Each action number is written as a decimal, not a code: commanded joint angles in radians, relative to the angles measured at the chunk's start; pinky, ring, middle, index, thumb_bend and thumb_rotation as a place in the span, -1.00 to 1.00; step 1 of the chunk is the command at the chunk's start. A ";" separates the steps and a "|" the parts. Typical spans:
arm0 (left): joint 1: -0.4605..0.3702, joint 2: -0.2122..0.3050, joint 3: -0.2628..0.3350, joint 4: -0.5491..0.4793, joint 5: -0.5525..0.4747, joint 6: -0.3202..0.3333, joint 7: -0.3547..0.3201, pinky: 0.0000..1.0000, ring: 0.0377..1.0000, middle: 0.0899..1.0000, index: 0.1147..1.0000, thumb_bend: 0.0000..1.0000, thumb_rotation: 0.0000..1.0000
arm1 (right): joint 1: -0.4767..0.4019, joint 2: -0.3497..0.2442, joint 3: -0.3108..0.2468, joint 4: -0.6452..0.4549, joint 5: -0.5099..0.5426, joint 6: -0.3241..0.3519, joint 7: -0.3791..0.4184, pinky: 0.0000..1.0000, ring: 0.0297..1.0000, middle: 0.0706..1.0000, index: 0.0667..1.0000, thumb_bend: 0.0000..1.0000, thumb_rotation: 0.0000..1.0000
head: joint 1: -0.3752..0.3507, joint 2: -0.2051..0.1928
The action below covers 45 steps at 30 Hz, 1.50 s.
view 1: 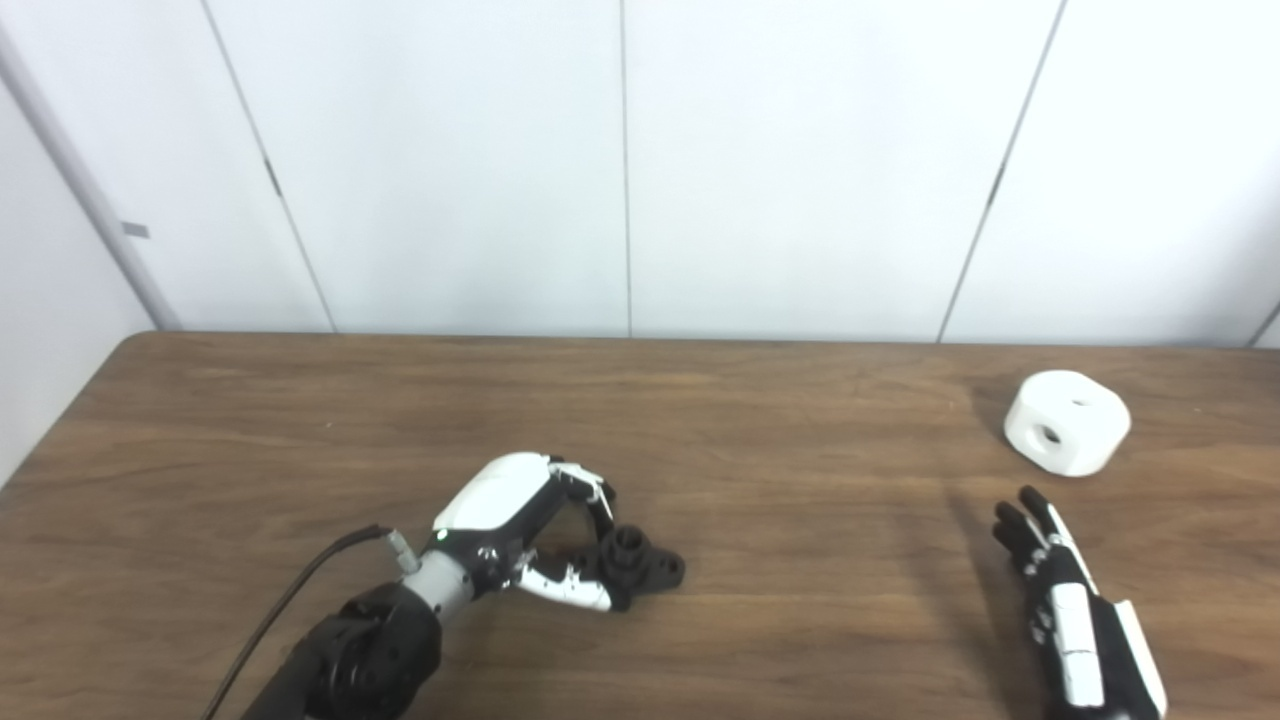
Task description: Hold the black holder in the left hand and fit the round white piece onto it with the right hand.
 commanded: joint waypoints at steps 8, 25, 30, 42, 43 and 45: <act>0.044 -0.031 -0.045 -0.041 -0.001 -0.088 -0.029 0.74 0.66 0.49 -0.16 0.04 -0.91 | -0.008 0.046 0.012 -0.081 -0.002 0.036 -0.030 1.00 0.88 0.86 0.88 0.06 1.00 | -0.048 0.034; 0.062 -0.048 -0.093 -0.038 0.090 -0.144 -0.028 0.76 0.64 0.49 -0.16 0.04 -0.90 | -0.086 0.023 -0.073 -0.188 -0.003 0.166 -0.072 1.00 0.93 0.87 0.78 0.27 -0.05 | -0.083 0.063; 0.071 -0.050 -0.097 -0.035 0.101 -0.152 -0.025 0.74 0.63 0.48 -0.16 0.04 -0.90 | -0.113 0.014 -0.095 -0.201 -0.044 0.191 -0.089 0.96 0.93 0.85 0.73 0.34 -0.09 | -0.092 0.070; 0.074 -0.023 -0.077 -0.045 0.100 -0.169 -0.039 0.73 0.62 0.47 -0.16 0.04 -0.90 | -0.219 -0.011 -0.120 -0.231 -0.216 0.316 -0.147 0.72 0.78 0.73 0.54 0.46 -0.19 | -0.249 0.105; 0.075 -0.021 -0.074 -0.046 0.098 -0.170 -0.040 0.72 0.61 0.47 -0.16 0.04 -0.91 | -0.228 -0.014 -0.117 -0.231 -0.241 0.326 -0.151 0.75 0.78 0.73 0.54 0.46 -0.19 | -0.272 0.106; 0.077 -0.015 -0.069 -0.052 0.093 -0.167 -0.047 0.71 0.61 0.46 -0.16 0.04 -0.91 | -0.247 -0.019 -0.116 -0.227 -0.271 0.345 -0.156 0.81 0.79 0.71 0.51 0.48 -0.19 | -0.306 0.110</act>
